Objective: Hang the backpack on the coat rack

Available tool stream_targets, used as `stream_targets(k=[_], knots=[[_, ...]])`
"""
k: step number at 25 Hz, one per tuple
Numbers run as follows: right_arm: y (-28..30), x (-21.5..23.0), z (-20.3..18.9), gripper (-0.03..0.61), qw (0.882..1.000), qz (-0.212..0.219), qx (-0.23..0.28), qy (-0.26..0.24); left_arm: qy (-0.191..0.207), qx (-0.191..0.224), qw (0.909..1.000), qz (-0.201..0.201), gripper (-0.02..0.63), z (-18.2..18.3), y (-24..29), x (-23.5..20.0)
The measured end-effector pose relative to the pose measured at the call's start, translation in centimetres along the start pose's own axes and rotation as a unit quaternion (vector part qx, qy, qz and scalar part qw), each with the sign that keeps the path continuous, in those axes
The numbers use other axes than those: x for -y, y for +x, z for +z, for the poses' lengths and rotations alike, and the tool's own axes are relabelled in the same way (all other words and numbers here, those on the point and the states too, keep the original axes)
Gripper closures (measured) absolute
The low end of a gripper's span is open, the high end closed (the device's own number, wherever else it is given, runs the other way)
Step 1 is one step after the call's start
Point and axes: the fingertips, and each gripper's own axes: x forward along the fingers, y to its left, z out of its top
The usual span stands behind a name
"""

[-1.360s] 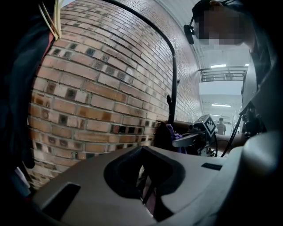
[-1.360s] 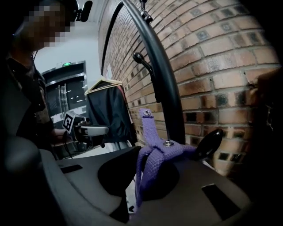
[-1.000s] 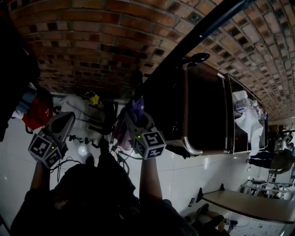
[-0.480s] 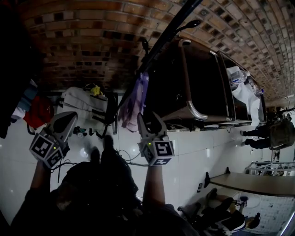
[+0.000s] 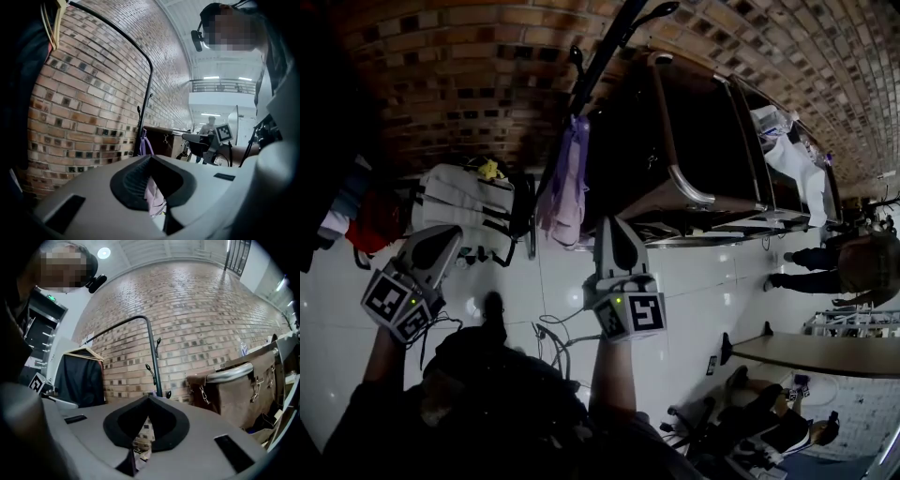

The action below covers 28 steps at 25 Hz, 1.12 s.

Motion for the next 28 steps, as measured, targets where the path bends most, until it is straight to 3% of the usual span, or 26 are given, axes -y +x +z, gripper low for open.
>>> stream_targets(k=[9, 17, 28], knots=[[-13.9, -3.6, 2.0, 0.572, 0.999, 0.037, 0.022, 0.012, 0.025, 0.015, 0.9995, -0.013, 0.577, -0.8, -4.9, 12.8], [-25.6, -9.7, 1.4, 0.572, 0.998, 0.067, -0.005, -0.017, 0.026, 0.027, 0.9990, -0.024, 0.575, -2.7, -12.7, 23.4], [-32.4, -14.0, 2.4, 0.572, 0.996, 0.084, -0.024, -0.036, 0.031, 0.039, 0.9987, -0.004, 0.577, -2.2, -19.2, 29.1]])
